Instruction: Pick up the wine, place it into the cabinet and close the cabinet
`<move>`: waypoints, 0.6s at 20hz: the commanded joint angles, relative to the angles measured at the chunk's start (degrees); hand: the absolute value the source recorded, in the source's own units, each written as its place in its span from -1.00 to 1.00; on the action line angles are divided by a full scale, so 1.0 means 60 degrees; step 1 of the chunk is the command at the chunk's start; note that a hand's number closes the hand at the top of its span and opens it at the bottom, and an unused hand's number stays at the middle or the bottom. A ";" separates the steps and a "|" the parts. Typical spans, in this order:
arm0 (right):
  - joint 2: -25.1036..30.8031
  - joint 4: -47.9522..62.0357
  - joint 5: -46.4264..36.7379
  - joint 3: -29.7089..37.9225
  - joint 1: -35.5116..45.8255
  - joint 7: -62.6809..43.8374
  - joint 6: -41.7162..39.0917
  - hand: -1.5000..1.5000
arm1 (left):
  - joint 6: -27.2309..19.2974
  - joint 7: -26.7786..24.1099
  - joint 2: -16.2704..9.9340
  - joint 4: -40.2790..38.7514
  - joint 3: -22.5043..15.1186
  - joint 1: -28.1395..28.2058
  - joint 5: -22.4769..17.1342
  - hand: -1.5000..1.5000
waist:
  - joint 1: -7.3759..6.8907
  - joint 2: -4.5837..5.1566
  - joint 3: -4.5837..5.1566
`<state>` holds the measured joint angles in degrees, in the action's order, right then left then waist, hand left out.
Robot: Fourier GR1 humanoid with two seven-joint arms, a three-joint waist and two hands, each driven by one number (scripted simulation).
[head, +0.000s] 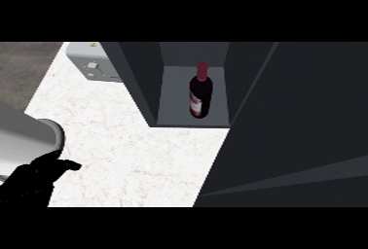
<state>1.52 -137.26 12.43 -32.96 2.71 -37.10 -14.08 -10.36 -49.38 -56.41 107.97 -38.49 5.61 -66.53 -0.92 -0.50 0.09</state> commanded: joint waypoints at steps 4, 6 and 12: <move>-0.0241 0.0045 -0.1658 -0.3082 0.1223 -0.0886 0.1856 1.00 | 0.0823 -0.0377 -0.0989 0.0092 0.1405 0.1157 -0.1010 -1.00 | -0.0156 -0.0084 0.0022; -0.0240 0.0601 -0.2131 -0.3628 0.1647 -0.0515 0.2548 1.00 | 0.1430 -0.0877 -0.0908 -0.0563 0.1334 0.1710 -0.0750 -1.00 | -0.0202 -0.0075 0.0035; -0.0218 0.1465 -0.2336 -0.4016 0.3608 -0.0315 0.4796 1.00 | 0.2515 -0.0941 -0.1536 -0.1138 0.2114 0.2188 -0.1084 -1.00 | -0.0223 -0.0027 0.0030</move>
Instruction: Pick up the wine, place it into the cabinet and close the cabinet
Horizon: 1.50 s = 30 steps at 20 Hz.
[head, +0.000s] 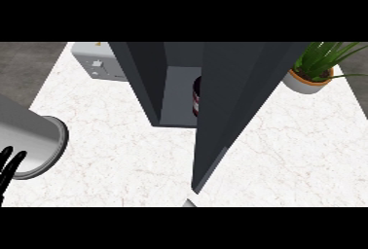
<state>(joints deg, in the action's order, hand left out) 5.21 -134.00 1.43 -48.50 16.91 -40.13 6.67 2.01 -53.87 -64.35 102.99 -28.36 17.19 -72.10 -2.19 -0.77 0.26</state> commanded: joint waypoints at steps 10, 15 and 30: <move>-0.0789 0.2047 -0.0573 -0.0049 0.3098 0.0692 0.3450 1.00 | 0.2412 -0.0434 -0.1105 -0.0942 0.1382 0.1249 -0.0423 -1.00 | -0.0379 0.0067 0.0014; -0.0830 0.3826 0.0073 0.1589 0.4965 0.0690 0.3667 1.00 | 0.3074 -0.0199 -0.1176 -0.1507 0.1918 0.1320 -0.0748 -1.00 | -0.0314 0.0158 -0.0002; -0.0868 0.9371 0.4278 0.3959 0.7961 0.2459 -0.0100 1.00 | 0.3656 0.0102 -0.0863 -0.1558 0.2942 0.2022 -0.0100 -1.00 | -0.0337 0.0253 -0.0030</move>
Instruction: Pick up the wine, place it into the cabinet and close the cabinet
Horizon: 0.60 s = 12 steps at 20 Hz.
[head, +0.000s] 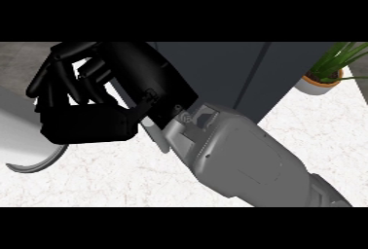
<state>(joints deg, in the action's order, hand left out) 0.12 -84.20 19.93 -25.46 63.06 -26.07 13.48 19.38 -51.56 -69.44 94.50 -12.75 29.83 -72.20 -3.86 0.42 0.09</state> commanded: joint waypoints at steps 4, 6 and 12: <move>0.0044 0.1708 0.2402 -0.0088 0.0483 -0.0959 -0.3759 1.00 | 0.0913 -0.0133 -0.0066 -0.0270 0.0615 0.0008 -0.0115 -1.00 | -0.0206 0.0081 0.0007; -0.0015 0.2172 0.2870 -0.0310 0.0529 -0.1203 -0.4733 1.00 | 0.0830 0.0022 0.0141 -0.0327 0.0606 -0.0146 -0.0135 -1.00 | -0.0028 0.0085 0.0011; -0.0018 0.4045 0.3505 -0.0090 0.0670 -0.0791 -0.6219 1.00 | 0.1081 0.0462 0.0360 -0.0491 0.1045 -0.0046 -0.0183 -1.00 | 0.0243 0.0005 -0.0006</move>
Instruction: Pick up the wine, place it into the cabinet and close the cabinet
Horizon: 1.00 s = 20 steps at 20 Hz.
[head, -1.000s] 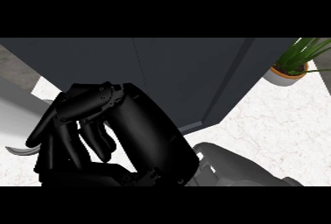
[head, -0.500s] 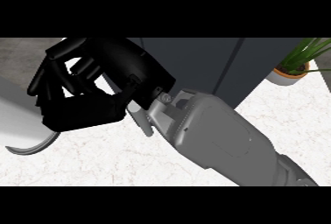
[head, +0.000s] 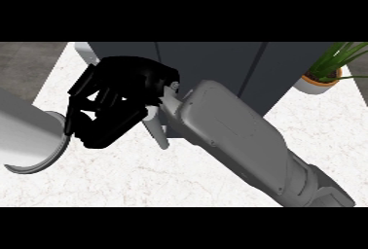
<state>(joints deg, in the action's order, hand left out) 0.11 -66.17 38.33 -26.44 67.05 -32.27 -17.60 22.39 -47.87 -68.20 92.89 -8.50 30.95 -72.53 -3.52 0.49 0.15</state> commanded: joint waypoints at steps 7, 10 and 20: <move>-0.0018 0.2687 0.1506 0.0889 0.0686 0.0786 -0.2105 1.00 | 0.0947 0.0043 0.0649 -0.0603 0.0808 -0.0037 0.0340 -1.00 | 0.0176 -0.0006 -0.0015; -0.0019 0.3364 0.1573 0.0808 0.1003 0.1479 -0.2128 1.00 | 0.0731 0.0198 0.0772 0.0026 0.0989 0.0290 0.0495 -1.00 | 0.0034 -0.0017 -0.0024; 0.0687 0.4660 0.0870 0.1772 0.0950 0.2497 -0.2380 1.00 | 0.0950 0.0970 0.0901 -0.0463 0.1641 -0.0098 0.0115 -1.00 | 0.0241 0.0030 -0.0019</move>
<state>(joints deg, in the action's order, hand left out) -0.01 -43.91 44.63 -20.18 72.88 -20.37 -34.54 26.08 -41.18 -62.91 89.89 -0.38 32.01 -70.91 -2.91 -0.96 0.52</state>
